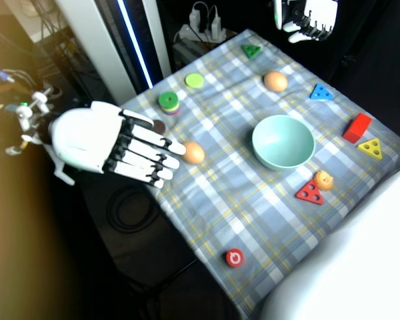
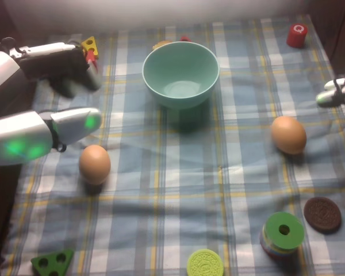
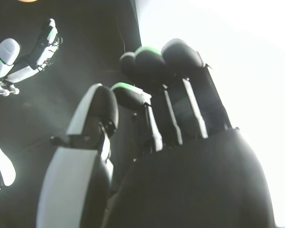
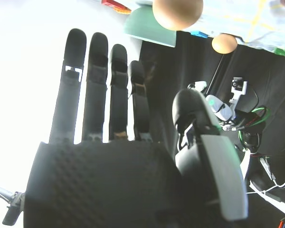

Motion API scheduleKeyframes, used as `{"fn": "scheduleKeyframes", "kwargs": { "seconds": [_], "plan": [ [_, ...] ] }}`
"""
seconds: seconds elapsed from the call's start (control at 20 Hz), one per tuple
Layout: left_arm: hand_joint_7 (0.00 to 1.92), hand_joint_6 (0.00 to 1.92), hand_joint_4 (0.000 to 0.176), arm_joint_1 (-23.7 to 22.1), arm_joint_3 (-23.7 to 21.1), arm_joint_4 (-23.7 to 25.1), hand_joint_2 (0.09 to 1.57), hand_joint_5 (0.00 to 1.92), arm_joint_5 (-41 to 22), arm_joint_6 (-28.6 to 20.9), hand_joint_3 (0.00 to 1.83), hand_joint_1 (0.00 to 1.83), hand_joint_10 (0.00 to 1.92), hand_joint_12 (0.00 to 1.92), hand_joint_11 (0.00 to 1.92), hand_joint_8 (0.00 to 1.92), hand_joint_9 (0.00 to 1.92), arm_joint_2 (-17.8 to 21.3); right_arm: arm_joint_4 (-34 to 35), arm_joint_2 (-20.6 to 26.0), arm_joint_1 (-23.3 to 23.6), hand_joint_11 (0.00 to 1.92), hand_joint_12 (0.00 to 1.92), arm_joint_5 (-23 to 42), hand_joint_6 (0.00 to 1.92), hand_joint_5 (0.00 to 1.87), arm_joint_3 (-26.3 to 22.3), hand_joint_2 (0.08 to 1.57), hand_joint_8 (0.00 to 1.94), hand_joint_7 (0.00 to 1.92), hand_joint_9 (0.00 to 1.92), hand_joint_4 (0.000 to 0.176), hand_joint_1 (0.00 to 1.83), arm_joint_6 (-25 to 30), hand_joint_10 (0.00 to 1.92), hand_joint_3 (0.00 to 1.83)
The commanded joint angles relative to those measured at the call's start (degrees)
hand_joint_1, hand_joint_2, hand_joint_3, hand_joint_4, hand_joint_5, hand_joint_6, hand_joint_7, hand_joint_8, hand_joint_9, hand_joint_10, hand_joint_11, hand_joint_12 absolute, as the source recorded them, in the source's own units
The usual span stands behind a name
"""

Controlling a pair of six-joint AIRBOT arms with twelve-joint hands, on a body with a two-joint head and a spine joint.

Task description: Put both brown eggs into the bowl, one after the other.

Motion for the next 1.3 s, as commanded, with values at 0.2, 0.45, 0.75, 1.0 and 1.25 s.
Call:
{"fn": "scheduleKeyframes", "kwargs": {
  "seconds": [0.2,0.45,0.75,1.0,1.25],
  "plan": [
    [0.35,0.0,0.176,-0.73,-0.98,-2.46,1.05,0.44,-3.76,9.6,0.0,0.69,0.0,0.7,0.0,0.0,0.43,0.15,1.33,0.43,0.57,0.38,0.64,6.76,0.0,0.66,0.17,1.33,0.0,0.6,0.6,0.0,0.69,0.37,0.0,0.0],
    [0.38,0.0,0.176,-1.34,-1.14,-7.97,0.9,0.34,1.73,22.61,0.0,0.62,0.0,0.86,0.0,0.0,0.43,-1.44,0.07,1.13,1.08,0.26,0.78,8.74,0.0,0.62,-0.71,1.33,0.0,0.56,0.55,0.0,0.66,0.37,0.0,0.0],
    [0.43,0.01,0.176,-5.58,3.48,-12.63,0.84,0.33,13.62,33.44,0.0,0.67,0.0,0.69,0.0,0.01,0.5,-6.77,-0.72,1.28,1.49,0.25,0.73,8.71,0.0,0.65,-0.71,1.33,0.0,0.58,0.55,0.0,0.67,0.45,0.0,0.0],
    [0.45,0.0,0.176,-6.51,5.66,-15.4,0.87,0.35,18.32,37.48,0.0,0.75,0.0,0.56,0.0,0.0,0.49,-8.53,-0.72,1.27,1.47,0.25,0.75,8.06,0.0,0.66,-0.59,1.33,0.0,0.59,0.55,0.0,0.72,0.53,0.0,0.0],
    [0.48,0.0,0.176,-7.24,6.99,-16.73,0.93,0.35,20.78,39.69,0.01,0.74,0.0,0.64,0.0,0.0,0.49,-9.65,-0.72,1.16,1.4,0.28,0.75,7.95,0.0,0.66,-0.52,1.34,0.0,0.61,0.57,0.0,0.74,0.53,0.0,0.0]
  ]
}}
